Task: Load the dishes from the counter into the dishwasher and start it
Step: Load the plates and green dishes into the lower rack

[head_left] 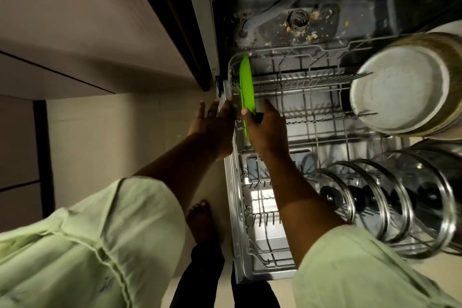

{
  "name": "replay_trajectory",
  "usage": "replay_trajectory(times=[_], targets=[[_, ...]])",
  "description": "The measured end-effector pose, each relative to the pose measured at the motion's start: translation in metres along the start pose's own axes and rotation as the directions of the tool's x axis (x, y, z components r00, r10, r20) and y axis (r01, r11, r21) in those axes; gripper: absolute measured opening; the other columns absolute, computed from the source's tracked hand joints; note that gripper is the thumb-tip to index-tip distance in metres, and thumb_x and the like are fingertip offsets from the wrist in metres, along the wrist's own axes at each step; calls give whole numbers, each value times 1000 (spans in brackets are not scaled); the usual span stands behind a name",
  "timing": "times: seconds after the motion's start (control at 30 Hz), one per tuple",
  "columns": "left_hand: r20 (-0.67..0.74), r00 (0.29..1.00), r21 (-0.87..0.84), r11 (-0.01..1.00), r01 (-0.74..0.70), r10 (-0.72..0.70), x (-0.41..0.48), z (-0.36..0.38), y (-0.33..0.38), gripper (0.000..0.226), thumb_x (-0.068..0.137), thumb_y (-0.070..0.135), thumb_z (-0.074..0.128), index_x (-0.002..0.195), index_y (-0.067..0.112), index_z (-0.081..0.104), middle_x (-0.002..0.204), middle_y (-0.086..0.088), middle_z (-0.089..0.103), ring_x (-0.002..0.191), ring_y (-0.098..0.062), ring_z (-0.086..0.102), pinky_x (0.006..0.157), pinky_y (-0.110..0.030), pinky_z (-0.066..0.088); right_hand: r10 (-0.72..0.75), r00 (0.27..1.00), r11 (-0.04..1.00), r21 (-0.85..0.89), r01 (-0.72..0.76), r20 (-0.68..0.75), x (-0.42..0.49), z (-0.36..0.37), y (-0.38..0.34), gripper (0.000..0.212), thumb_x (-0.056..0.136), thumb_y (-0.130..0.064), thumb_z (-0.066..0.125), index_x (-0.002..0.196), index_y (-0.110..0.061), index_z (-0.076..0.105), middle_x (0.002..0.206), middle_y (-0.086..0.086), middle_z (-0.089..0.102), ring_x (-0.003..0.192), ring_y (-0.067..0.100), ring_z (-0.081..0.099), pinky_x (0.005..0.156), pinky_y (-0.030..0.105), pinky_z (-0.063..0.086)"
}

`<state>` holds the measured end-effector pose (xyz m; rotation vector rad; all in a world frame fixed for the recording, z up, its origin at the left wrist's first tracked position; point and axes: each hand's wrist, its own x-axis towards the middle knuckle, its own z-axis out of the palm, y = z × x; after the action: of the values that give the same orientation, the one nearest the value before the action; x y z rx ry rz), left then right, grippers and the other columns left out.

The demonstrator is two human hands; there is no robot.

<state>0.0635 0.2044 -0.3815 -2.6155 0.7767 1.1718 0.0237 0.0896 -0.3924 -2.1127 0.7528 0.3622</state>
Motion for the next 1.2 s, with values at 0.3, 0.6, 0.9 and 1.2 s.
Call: replay_trajectory(times=[0.3,0.6,0.9,1.2], targets=[[-117,992,-92,995,36,-46,-35,17,2,78,100,33,44,158,15,-5,165,-9,-14,152,-30,-8,122,-50,-6,-24,998,987,-162,15,-51,-44,-11,22,53,103,-39,43,144,-5,44,136,18,57,125,34,53,97,34,42],[-197,979,-101,994,31,-50,-88,4,2,73,102,40,38,159,16,-2,166,-7,-12,153,-30,-7,122,-51,-3,-168,986,904,-397,159,12,-87,-31,-4,53,98,-32,53,141,-2,44,139,21,49,130,38,44,105,47,38],[-187,969,-268,957,109,-162,-206,-37,3,72,103,42,35,159,22,-6,165,-4,-14,153,-26,-8,124,-46,0,-276,961,820,-513,253,32,-163,-77,-69,60,101,-41,45,151,-11,31,158,11,27,147,29,19,119,44,22],[-322,889,-272,931,243,-326,-372,-107,-12,69,104,42,31,159,18,-5,166,-6,-11,153,-27,-7,124,-48,3,-550,826,678,-510,530,126,-268,-138,-184,63,103,-45,34,155,-13,19,163,8,17,151,22,6,122,37,4]])
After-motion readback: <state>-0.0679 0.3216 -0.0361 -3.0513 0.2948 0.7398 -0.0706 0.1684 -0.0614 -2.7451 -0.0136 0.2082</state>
